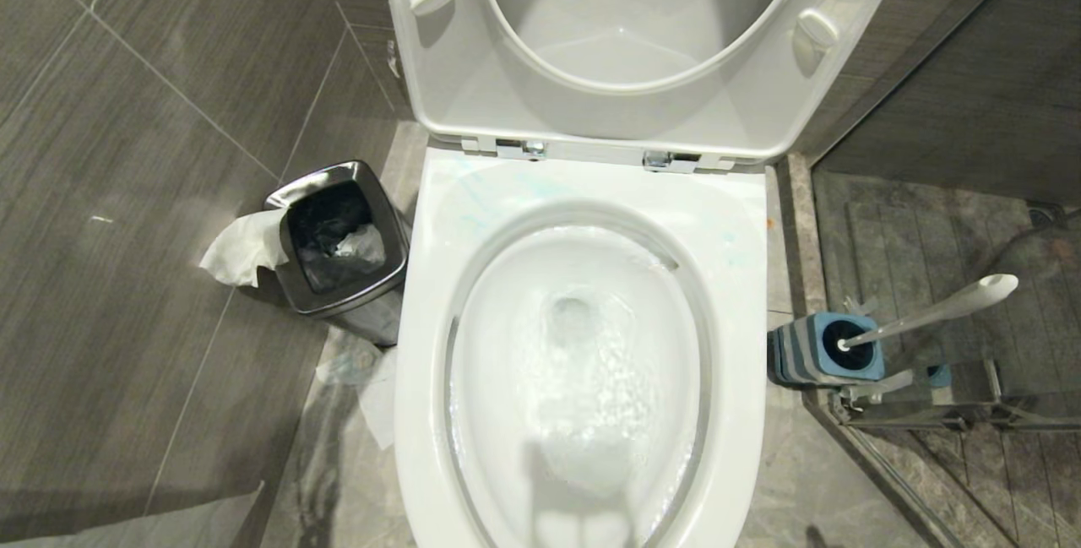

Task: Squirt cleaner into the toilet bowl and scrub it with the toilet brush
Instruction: Flush the toilet, then close the toilet lid

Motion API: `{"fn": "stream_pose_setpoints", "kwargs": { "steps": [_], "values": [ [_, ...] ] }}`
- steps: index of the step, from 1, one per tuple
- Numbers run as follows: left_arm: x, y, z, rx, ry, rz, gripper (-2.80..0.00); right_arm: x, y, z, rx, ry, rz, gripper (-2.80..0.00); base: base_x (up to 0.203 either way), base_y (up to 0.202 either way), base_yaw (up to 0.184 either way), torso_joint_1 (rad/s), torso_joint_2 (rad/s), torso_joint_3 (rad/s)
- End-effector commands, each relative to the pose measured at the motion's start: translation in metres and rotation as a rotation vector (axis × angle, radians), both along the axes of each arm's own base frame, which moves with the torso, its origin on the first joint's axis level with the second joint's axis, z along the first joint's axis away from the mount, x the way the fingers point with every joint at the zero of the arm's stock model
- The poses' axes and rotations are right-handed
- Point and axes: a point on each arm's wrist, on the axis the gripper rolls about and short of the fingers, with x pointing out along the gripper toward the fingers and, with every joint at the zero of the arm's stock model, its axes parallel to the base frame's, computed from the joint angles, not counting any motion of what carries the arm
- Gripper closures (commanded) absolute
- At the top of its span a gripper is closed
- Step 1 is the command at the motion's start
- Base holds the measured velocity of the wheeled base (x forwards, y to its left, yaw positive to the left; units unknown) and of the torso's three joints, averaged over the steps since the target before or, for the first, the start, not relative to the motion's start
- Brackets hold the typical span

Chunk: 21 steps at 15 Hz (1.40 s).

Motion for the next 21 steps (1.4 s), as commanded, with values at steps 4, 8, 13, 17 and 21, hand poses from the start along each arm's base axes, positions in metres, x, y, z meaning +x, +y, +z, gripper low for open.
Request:
{"fn": "stream_pose_setpoints", "kwargs": {
  "steps": [4, 8, 13, 17, 21],
  "values": [
    [-0.054, 0.025, 0.014, 0.043, 0.039, 0.025, 0.00, 0.000, 0.000, 0.000, 0.000, 0.001, 0.001, 0.00, 0.000, 0.000, 0.000, 0.000, 0.00, 0.000],
    [-0.084, 0.036, 0.005, 0.148, 0.224, -0.006, 0.00, 0.000, 0.000, 0.000, 0.000, 0.001, 0.001, 0.00, 0.000, 0.000, 0.000, 0.000, 0.00, 0.000],
    [-0.113, 0.045, -0.002, 0.273, 0.284, -0.307, 0.00, 0.000, 0.000, 0.000, 0.000, 0.001, 0.001, 0.00, 0.000, 0.000, 0.000, 0.000, 0.00, 0.000],
    [-0.107, 0.044, -0.007, 0.282, 0.335, -0.401, 0.00, 0.000, 0.000, 0.000, 0.000, 0.001, 0.000, 0.00, 0.000, 0.000, 0.000, 0.000, 0.00, 0.000],
    [-0.069, 0.038, -0.005, 0.240, 0.312, -0.429, 0.00, 0.000, 0.000, 0.000, 0.000, 0.001, 0.001, 0.00, 0.000, 0.000, 0.000, 0.000, 0.00, 0.000]
  ]
}}
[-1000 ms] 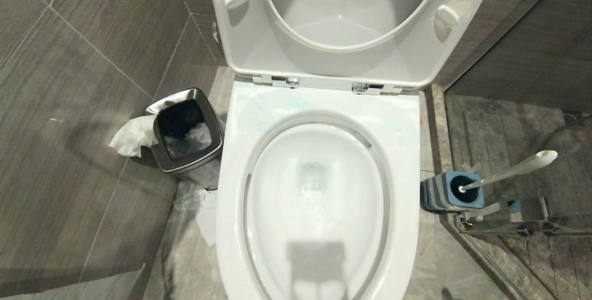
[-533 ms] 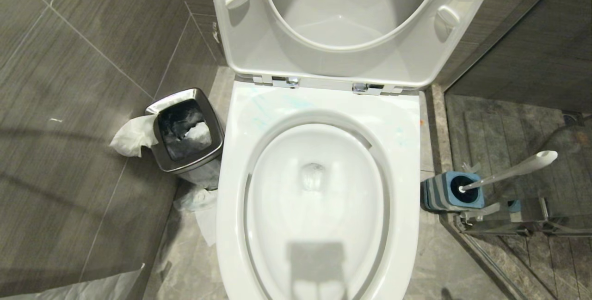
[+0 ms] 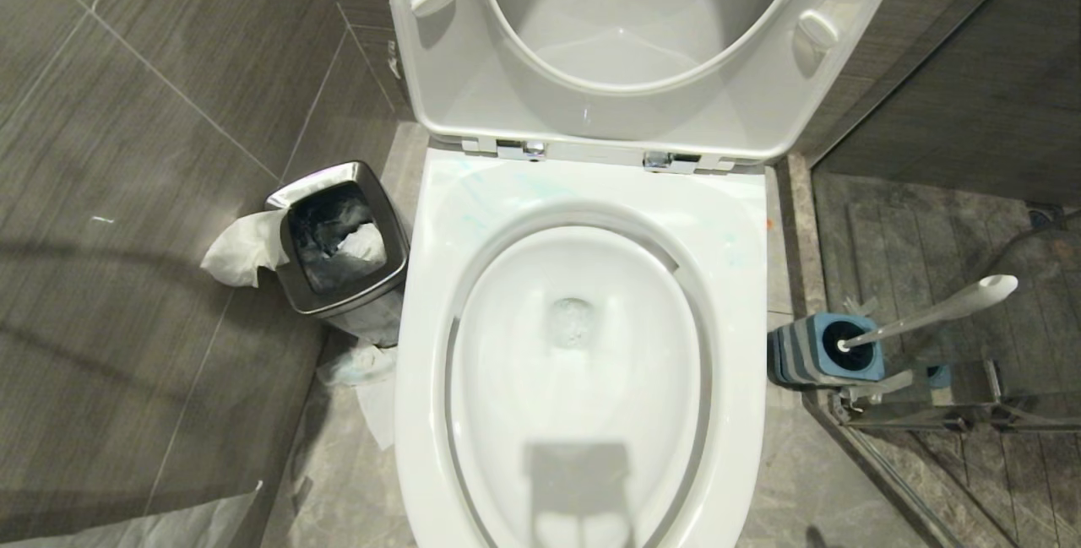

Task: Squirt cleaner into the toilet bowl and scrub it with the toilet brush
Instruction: Close the toilet lid

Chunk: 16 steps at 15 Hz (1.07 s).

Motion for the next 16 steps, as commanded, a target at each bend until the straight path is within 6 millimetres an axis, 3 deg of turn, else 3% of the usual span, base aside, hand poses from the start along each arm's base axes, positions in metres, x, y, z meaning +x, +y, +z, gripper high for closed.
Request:
{"fn": "stream_pose_setpoints", "kwargs": {
  "steps": [1, 4, 9, 16],
  "values": [
    [0.030, -0.008, 0.000, -0.024, -0.016, -0.038, 0.00, 0.000, 0.000, 0.000, 0.000, 0.001, -0.001, 0.00, 0.000, 0.000, 0.000, 0.000, 0.00, 0.000],
    [0.051, -0.012, -0.005, -0.019, 0.030, -0.128, 0.00, 0.000, 0.000, 0.000, 0.000, 0.001, -0.001, 0.00, 0.000, 0.000, 0.000, 0.000, 0.00, 0.000],
    [0.085, -0.019, -0.005, -0.014, -0.083, -0.281, 0.00, 0.000, 0.000, 0.000, 0.000, 0.001, 0.000, 0.00, 0.000, 0.000, 0.000, 0.000, 0.00, 0.000],
    [0.138, -0.028, -0.023, -0.005, -0.165, -0.248, 0.00, 0.000, 0.000, 0.000, 0.000, 0.001, 0.000, 0.00, 0.000, 0.000, 0.000, 0.000, 0.00, 0.000]
  ]
}}
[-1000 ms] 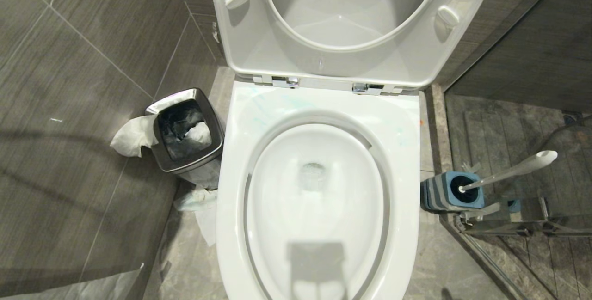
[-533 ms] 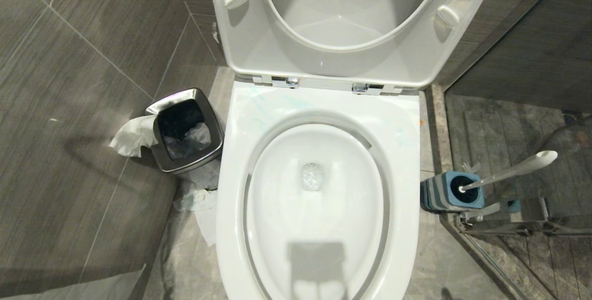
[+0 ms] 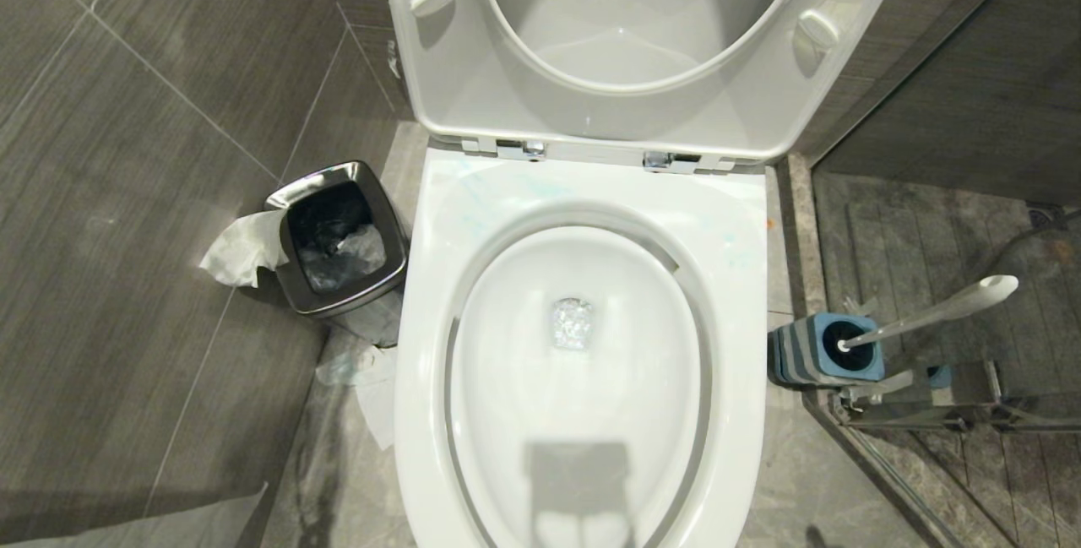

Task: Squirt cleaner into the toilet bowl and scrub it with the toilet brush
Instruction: Close the toilet lid

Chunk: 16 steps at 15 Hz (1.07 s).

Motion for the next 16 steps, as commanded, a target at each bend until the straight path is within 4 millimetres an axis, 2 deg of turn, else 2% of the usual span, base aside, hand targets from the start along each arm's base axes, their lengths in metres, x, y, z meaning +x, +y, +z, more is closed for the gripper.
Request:
{"fn": "stream_pose_setpoints", "kwargs": {
  "steps": [1, 6, 11, 16],
  "values": [
    [0.024, -0.005, -0.013, 0.022, 0.000, 0.024, 0.00, 0.000, 0.000, 0.000, 0.000, 0.001, 0.000, 0.00, 0.000, 0.000, 0.000, 0.000, 0.00, 0.000],
    [0.035, -0.014, -0.020, 0.006, -0.001, 0.072, 0.00, 0.000, 0.000, 0.000, 0.001, 0.001, -0.001, 0.00, 0.000, 0.000, 0.000, 0.000, 0.00, 0.000],
    [0.037, -0.036, -0.028, 0.026, -0.045, 0.098, 0.00, 0.000, 0.000, 0.000, 0.001, 0.001, 0.000, 0.00, 0.000, 0.000, 0.000, 0.000, 0.00, 0.000],
    [0.040, -0.044, -0.034, 0.051, -0.063, 0.109, 0.00, 0.000, 0.000, 0.000, 0.000, 0.000, -0.001, 0.00, 0.000, 0.000, 0.000, 0.000, 0.00, 0.000]
  ]
}}
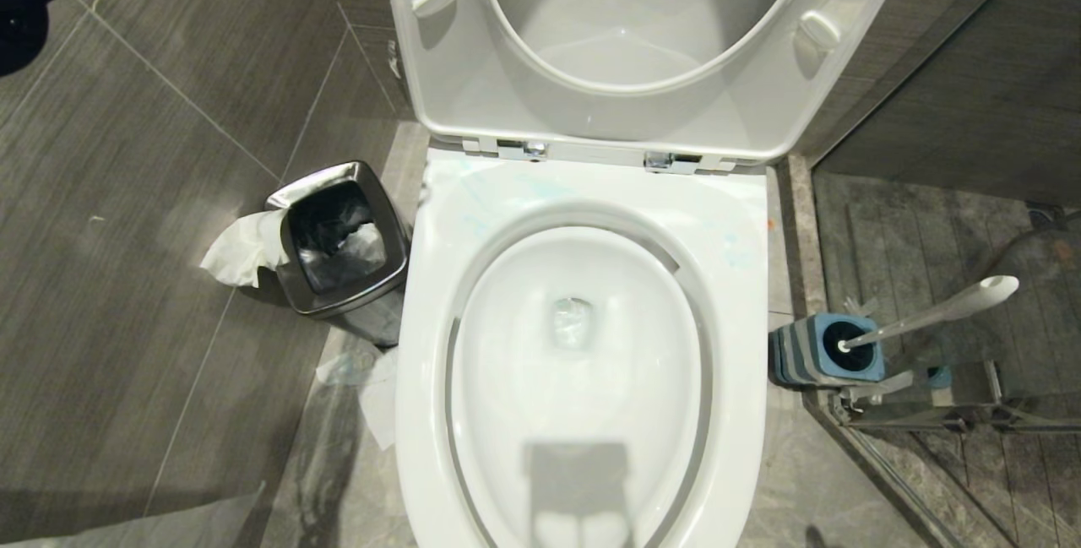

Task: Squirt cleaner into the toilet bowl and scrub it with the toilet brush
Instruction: Close the toilet lid

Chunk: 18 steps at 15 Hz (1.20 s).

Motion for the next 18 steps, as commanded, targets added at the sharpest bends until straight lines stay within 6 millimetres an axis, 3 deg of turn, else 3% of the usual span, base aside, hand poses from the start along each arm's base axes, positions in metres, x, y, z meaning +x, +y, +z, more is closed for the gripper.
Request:
{"fn": "stream_pose_setpoints", "kwargs": {
  "steps": [1, 7, 13, 18],
  "values": [
    [0.004, -0.004, -0.006, 0.016, 0.011, -0.006, 0.00, 0.000, 0.000, 0.000, 0.001, 0.001, 0.001, 0.00, 0.000, 0.000, 0.000, 0.000, 0.00, 0.000],
    [0.010, -0.005, -0.015, 0.035, 0.076, -0.014, 0.00, 0.000, 0.000, 0.000, 0.000, 0.001, 0.001, 0.00, 0.000, 0.000, 0.000, 0.000, 0.00, 0.000],
    [0.007, 0.002, -0.011, 0.010, 0.086, -0.002, 0.00, 0.000, 0.000, 0.000, 0.001, 0.001, 0.001, 0.00, 0.000, 0.000, 0.000, 0.000, 0.00, 0.000],
    [0.010, 0.029, 0.001, -0.045, 0.039, 0.112, 0.00, 0.000, 0.000, 0.000, 0.000, 0.001, 0.000, 0.00, 0.000, 0.000, 0.000, 0.000, 0.00, 0.000]
  ]
}}
